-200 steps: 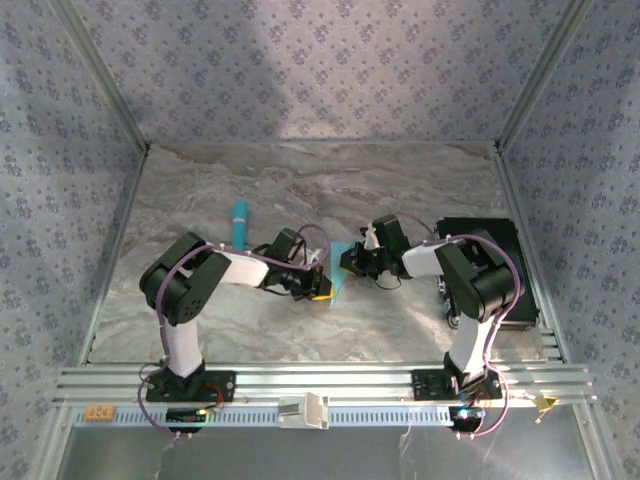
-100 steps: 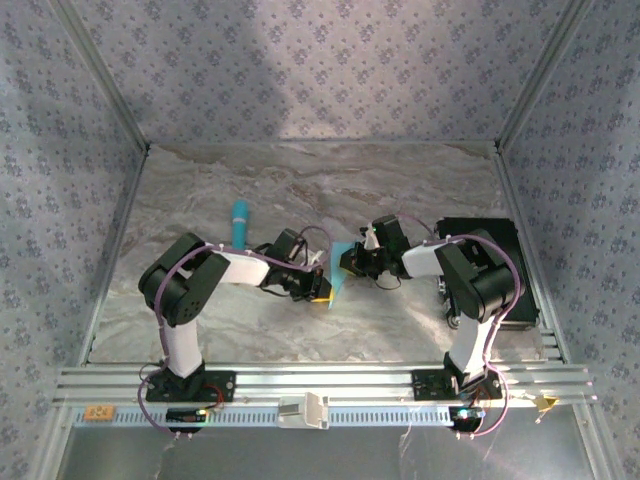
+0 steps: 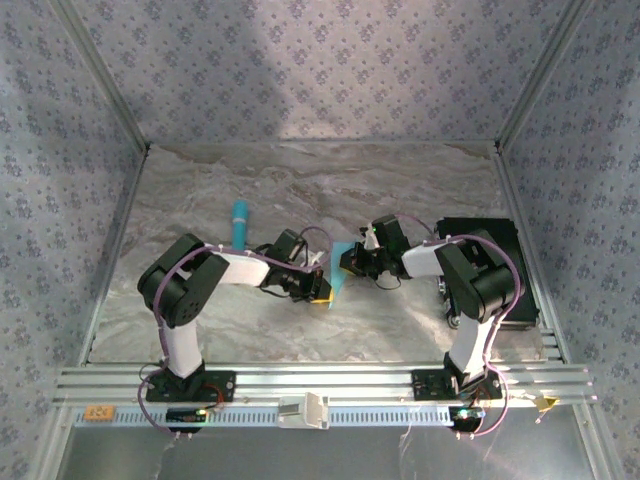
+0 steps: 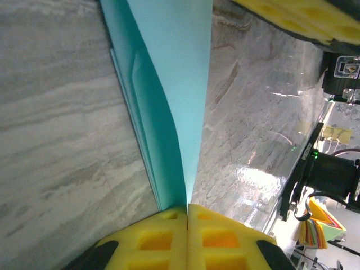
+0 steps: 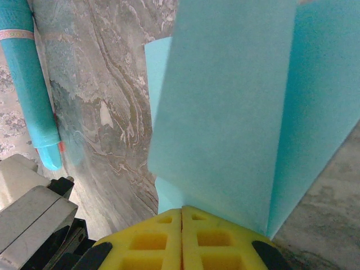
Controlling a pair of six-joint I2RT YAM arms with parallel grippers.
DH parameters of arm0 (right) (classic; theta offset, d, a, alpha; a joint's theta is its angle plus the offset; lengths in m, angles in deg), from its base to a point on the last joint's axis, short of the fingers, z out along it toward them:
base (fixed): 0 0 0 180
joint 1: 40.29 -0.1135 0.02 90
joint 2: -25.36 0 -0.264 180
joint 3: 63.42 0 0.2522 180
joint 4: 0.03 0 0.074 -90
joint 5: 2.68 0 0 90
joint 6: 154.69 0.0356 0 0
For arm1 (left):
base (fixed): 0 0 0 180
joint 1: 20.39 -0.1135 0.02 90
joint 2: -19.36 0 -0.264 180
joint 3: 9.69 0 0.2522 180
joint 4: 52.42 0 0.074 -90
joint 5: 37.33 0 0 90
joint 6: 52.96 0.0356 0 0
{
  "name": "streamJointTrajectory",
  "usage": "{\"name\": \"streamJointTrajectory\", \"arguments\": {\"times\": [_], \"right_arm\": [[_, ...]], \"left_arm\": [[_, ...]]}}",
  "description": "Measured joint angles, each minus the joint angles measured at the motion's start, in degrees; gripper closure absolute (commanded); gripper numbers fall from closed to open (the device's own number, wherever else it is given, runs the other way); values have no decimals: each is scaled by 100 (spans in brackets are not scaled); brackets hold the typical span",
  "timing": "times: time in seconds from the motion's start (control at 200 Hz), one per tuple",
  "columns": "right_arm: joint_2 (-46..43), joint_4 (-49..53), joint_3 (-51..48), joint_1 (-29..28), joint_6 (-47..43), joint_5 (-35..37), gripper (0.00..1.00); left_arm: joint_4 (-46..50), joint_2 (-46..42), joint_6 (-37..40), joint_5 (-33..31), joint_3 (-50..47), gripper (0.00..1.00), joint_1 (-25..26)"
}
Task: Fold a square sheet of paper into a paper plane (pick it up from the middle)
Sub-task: Fold the wing for the fifth time at the center of the table.
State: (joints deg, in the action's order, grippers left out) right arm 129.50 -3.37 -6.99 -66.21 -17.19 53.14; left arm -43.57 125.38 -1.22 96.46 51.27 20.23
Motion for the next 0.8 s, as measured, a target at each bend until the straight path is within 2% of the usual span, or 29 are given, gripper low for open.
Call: {"name": "streamJointTrajectory", "arguments": {"times": [0.1,0.28,0.58,0.655,0.74,0.8], "right_arm": [[0,2,2,0,0,9,93],[0,2,0,0,0,11,94],[-2,4,2,0,0,13,94],[-11,13,0,-2,0,26,94],[-17,22,0,-11,0,50,94],[-22,24,0,-11,0,55,94]], "left_arm": [[-9,-31,15,-2,-48,100,0],[4,-74,44,20,-76,85,2],[238,-369,70,50,-240,73,76],[378,-745,-52,-162,-389,74,92],[472,-1204,-188,-337,-461,85,92],[470,-1368,-262,-424,-420,87,92]]}}
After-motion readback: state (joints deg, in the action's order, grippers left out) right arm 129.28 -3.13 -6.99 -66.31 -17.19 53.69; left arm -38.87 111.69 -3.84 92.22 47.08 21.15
